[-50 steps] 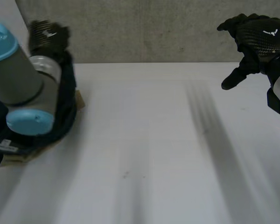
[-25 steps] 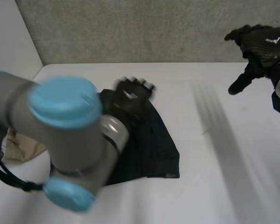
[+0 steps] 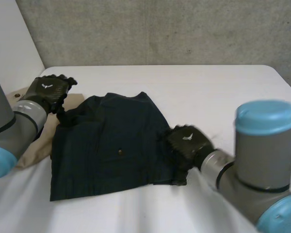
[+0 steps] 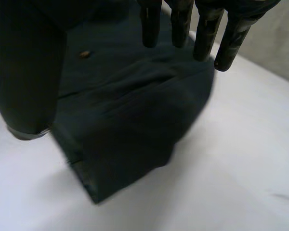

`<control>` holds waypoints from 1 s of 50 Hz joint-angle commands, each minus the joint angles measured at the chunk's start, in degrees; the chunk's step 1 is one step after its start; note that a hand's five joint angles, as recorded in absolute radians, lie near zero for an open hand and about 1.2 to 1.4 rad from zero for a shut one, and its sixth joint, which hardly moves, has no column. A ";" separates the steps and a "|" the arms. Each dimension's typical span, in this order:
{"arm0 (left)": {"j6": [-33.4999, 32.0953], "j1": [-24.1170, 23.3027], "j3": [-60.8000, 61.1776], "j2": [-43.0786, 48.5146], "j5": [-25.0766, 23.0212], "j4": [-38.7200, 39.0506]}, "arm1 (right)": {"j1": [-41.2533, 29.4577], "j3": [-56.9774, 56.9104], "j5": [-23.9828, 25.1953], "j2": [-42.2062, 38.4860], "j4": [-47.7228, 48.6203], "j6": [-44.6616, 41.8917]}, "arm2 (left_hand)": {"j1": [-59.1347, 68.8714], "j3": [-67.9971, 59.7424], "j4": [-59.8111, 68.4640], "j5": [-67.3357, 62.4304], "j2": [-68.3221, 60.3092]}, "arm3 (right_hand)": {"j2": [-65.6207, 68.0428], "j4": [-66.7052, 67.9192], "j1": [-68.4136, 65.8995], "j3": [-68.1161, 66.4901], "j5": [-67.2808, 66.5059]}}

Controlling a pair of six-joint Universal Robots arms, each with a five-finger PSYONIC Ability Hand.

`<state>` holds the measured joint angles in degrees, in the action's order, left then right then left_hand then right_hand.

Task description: Fold the laundry.

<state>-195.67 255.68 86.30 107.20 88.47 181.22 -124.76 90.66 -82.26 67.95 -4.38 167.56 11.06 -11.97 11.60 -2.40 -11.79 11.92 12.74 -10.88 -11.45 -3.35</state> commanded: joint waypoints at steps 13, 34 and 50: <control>0.20 0.88 2.47 -1.11 -0.66 2.82 | -1.98 -0.57 -8.17 -10.29 16.06 -6.62 | 0.50 0.41 -0.04 0.84 0.23 | 67.99 67.16 -69.02 -68.45 -66.56; 0.20 -0.70 6.25 -6.47 -0.93 2.82 | 20.43 -31.05 -10.91 -23.38 16.16 -25.70 | 0.50 0.41 -0.04 0.84 0.23 | 63.48 62.65 -64.52 -63.95 -62.05; -0.15 -5.01 6.69 -0.32 -0.93 6.95 | 19.73 -16.32 -11.96 -6.71 10.02 -19.47 | 2.85 -1.94 2.31 -1.51 -2.12 | -1.92 -2.74 0.88 1.45 3.35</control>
<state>-195.77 251.64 93.54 103.55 87.63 185.93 -104.09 63.58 -93.79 49.66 9.73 143.89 11.07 -11.97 12.41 -2.41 -11.79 11.71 12.74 -10.85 -11.43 -3.04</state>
